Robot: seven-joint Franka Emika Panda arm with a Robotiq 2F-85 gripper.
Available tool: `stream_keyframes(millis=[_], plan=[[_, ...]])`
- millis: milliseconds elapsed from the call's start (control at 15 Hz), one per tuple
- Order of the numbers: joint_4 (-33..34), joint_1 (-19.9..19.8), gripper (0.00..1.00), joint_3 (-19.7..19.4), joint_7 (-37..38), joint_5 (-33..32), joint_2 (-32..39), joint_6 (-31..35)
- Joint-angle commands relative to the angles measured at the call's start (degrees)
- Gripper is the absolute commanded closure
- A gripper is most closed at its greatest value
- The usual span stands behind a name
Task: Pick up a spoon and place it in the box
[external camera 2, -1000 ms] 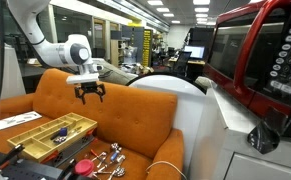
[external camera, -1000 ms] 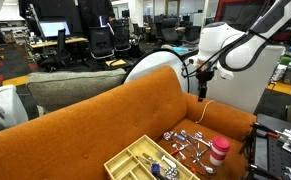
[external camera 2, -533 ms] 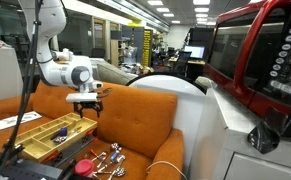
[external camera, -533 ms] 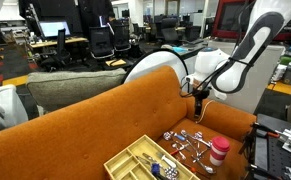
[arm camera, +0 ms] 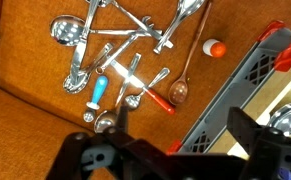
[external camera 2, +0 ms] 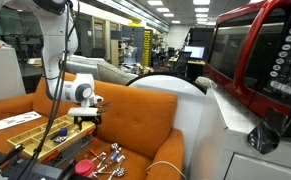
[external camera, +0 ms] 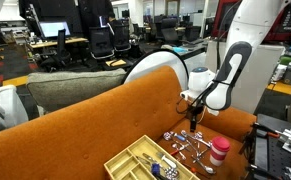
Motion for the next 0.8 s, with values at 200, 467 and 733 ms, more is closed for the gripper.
stream_keyframes(millis=[200,467,733], plan=[[-0.16,-0.19,0.0,0.15,0.24,-0.34,-0.73,-0.19],[2.26,0.2,0.0,-0.54,1.35,-0.12,3.78,4.11],[7.61,-2.13,0.0,1.4,1.02,0.54,12.94,8.6]])
